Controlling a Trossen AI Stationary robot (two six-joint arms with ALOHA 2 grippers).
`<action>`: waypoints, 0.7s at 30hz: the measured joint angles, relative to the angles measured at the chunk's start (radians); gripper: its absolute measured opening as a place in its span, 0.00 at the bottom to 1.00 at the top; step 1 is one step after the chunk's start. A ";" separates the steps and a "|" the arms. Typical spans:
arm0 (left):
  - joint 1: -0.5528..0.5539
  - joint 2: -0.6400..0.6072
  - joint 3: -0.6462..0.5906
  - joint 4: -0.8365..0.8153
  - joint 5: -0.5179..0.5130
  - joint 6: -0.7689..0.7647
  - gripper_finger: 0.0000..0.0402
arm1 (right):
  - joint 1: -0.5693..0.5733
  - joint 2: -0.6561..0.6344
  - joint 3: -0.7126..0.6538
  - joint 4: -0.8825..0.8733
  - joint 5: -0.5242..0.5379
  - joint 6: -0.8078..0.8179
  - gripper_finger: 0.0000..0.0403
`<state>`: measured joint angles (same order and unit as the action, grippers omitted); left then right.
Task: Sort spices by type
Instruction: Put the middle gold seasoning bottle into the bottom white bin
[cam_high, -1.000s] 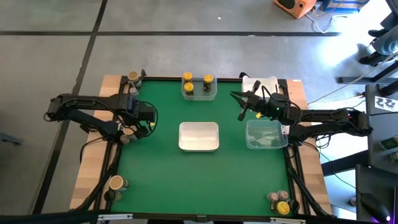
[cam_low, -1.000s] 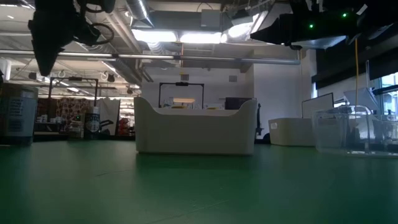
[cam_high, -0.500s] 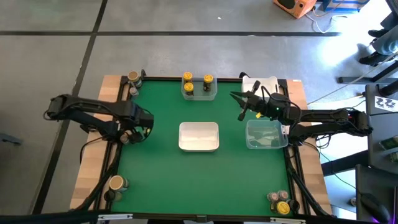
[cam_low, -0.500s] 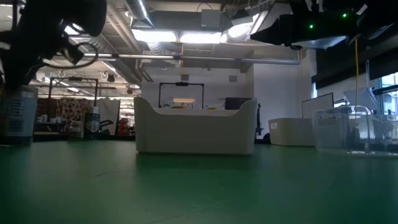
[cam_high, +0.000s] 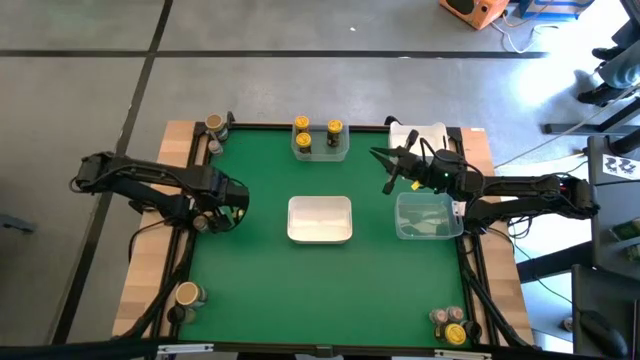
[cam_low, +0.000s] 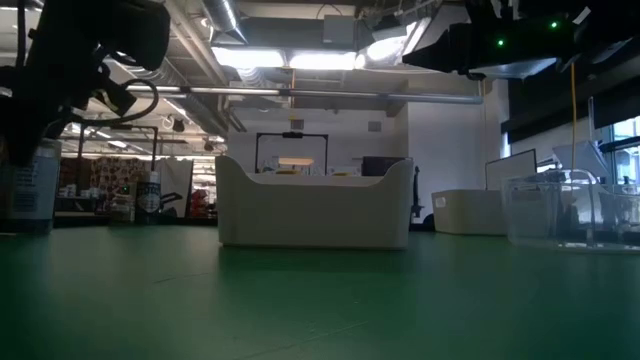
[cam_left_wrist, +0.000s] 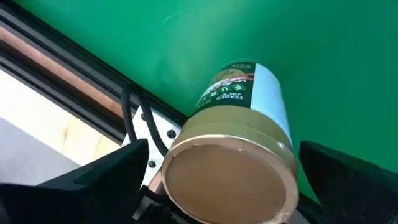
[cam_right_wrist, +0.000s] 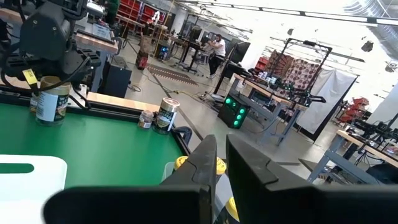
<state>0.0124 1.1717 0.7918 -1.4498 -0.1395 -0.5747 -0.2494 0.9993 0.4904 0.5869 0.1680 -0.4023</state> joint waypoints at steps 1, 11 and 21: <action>0.000 0.000 0.000 0.000 -0.001 0.003 0.98 | 0.000 0.000 0.000 0.000 0.000 0.000 0.10; 0.000 0.000 0.000 0.000 0.002 0.016 0.78 | 0.000 0.000 0.000 0.000 0.000 0.000 0.10; 0.000 -0.001 0.005 0.000 0.029 -0.026 0.67 | 0.000 0.000 0.000 0.001 0.000 0.000 0.10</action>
<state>0.0124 1.1709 0.7963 -1.4495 -0.1104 -0.6011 -0.2496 0.9993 0.4904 0.5877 0.1680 -0.4023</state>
